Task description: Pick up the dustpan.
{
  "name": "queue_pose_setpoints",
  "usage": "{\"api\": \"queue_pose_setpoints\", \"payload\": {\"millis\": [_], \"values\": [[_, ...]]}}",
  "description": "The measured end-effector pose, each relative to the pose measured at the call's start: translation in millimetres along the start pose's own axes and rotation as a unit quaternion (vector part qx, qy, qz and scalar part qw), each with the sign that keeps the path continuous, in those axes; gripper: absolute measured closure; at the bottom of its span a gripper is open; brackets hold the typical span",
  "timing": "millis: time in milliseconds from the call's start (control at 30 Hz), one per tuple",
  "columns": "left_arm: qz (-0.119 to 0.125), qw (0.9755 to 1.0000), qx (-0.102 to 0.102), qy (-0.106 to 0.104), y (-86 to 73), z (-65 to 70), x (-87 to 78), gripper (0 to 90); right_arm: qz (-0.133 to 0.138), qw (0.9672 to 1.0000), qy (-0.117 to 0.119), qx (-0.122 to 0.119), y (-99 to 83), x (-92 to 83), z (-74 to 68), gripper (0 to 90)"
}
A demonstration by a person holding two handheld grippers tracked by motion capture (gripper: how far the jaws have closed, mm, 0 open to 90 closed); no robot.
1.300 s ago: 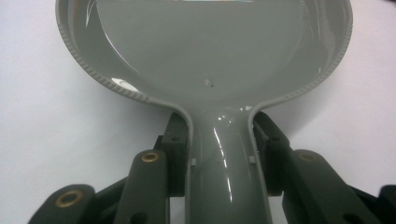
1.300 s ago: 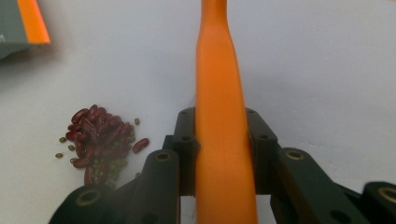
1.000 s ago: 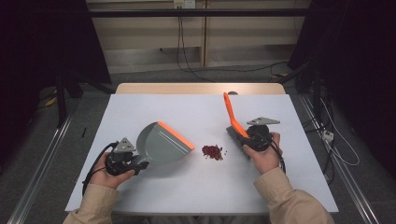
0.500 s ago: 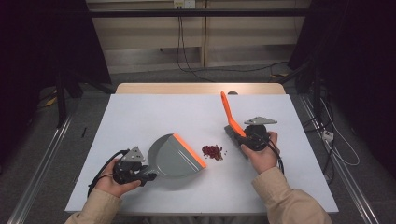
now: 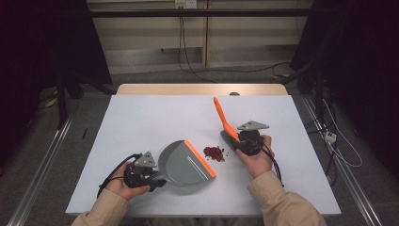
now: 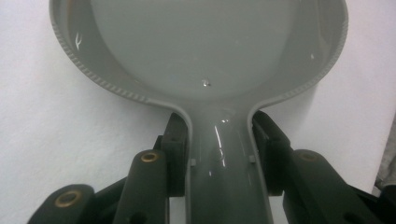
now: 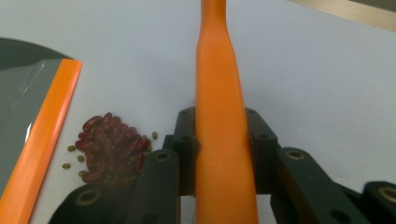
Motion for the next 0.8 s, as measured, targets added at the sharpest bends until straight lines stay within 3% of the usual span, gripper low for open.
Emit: {"api": "queue_pose_setpoints", "payload": {"millis": [200, 433, 600, 700, 767, 800], "values": [[-0.006, 0.9999, 0.012, -0.008, 0.8, 1.7, 2.1, 63.2, -0.002, 0.9999, -0.001, -0.014, -0.7, 1.2, -6.1, 71.3], [0.000, 1.0000, 0.004, -0.007, 2.6, 2.3, 4.1, 63.2, 0.000, 0.9994, -0.014, -0.032, -0.8, 0.4, -6.7, 71.0], [-0.002, 1.0000, 0.005, -0.008, 1.5, 2.4, 5.4, 63.1, -0.009, 0.9997, -0.007, -0.022, 2.4, -0.5, -5.8, 63.1], [-0.006, 0.9999, 0.008, -0.009, 0.9, 1.8, 4.9, 63.1, -0.008, 0.9997, -0.011, -0.022, 9.0, -3.5, -4.5, 62.4], [0.000, 1.0000, -0.001, -0.008, 2.0, 2.8, 6.1, 63.1, -0.016, 0.9996, -0.014, -0.017, 11.2, -4.8, -3.0, 63.1], [-0.005, 0.9999, 0.006, -0.010, 0.8, 2.5, 5.7, 63.1, -0.024, 0.9994, -0.017, -0.020, 10.8, -4.9, -1.3, 64.5]]}}
Point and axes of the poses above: each handheld gripper's, and its own axes: x roughly forward along the jaws, y roughly out of its top, z roughly to its right, the point moved 10 cm from there along x, roughly forward along the jaws, and after that the axes turned 9 degrees about x, right-handed, at the moved point
